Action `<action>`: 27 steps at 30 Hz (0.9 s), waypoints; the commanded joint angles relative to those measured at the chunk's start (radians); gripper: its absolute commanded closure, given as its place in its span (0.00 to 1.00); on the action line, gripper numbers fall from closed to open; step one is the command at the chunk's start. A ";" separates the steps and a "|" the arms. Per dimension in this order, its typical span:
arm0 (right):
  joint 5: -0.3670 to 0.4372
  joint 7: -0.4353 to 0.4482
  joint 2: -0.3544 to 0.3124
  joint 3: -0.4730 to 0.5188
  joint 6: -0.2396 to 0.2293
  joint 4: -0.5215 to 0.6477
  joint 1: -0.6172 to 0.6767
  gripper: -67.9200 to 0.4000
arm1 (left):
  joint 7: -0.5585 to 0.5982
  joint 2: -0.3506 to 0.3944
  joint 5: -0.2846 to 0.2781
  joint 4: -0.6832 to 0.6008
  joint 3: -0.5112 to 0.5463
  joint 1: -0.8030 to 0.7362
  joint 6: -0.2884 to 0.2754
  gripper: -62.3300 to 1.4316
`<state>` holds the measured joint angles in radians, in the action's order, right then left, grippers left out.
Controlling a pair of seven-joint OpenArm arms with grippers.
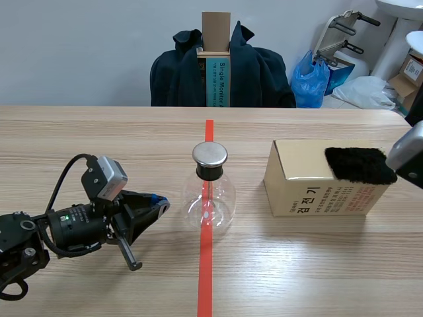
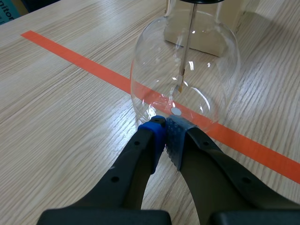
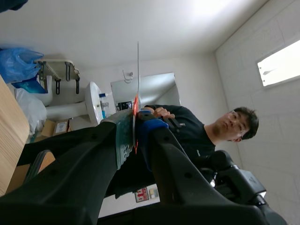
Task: Do the electroscope experiment.
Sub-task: 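Move the plate toward and away from the electroscope, then rub the plate on the fur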
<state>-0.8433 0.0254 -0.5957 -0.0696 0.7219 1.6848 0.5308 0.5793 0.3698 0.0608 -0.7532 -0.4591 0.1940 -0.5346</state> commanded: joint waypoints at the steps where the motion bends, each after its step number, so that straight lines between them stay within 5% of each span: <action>1: 0.016 0.013 -0.016 0.026 0.061 0.009 -0.002 0.98 | 0.016 0.035 -0.016 -0.060 0.033 -0.010 -0.009 0.93; 7: 0.061 0.053 -0.016 0.097 0.061 0.009 0.034 0.98 | 0.041 0.205 -0.070 -0.312 0.109 -0.170 -0.084 0.88; 14: 0.096 0.069 -0.016 0.124 0.061 0.008 0.037 0.98 | 0.049 0.391 -0.191 -0.650 0.306 -0.523 -0.150 0.03; 21: 0.097 0.068 -0.008 0.124 0.061 0.008 0.037 0.98 | 0.049 0.404 -0.204 -0.828 0.548 -0.786 -0.161 0.00; 27: 0.116 0.074 -0.008 0.124 0.061 0.008 0.037 0.98 | 0.015 0.393 -0.207 -0.850 0.602 -0.828 -0.160 0.00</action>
<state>-0.7292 0.1024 -0.5930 0.0444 0.7216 1.6848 0.5770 0.5968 0.7677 -0.1326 -1.6115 0.1551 -0.6544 -0.6899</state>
